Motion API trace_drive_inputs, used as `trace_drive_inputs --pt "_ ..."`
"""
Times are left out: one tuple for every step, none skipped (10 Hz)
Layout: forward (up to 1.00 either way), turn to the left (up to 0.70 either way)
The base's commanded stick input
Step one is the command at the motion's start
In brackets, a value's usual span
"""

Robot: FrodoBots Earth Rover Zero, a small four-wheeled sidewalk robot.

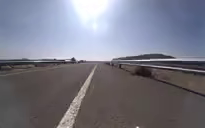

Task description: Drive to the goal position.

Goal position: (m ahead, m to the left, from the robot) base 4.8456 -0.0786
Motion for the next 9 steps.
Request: trace_drive_inputs --pt "0.7 0.11" --pt "0.7 0.28" --pt "0.7 0.33" --pt "0.7 0.01" --pt "0.7 0.0" --pt "0.7 0.0" --pt "0.7 0.0" --pt "0.7 0.0" --pt "0.7 0.0"
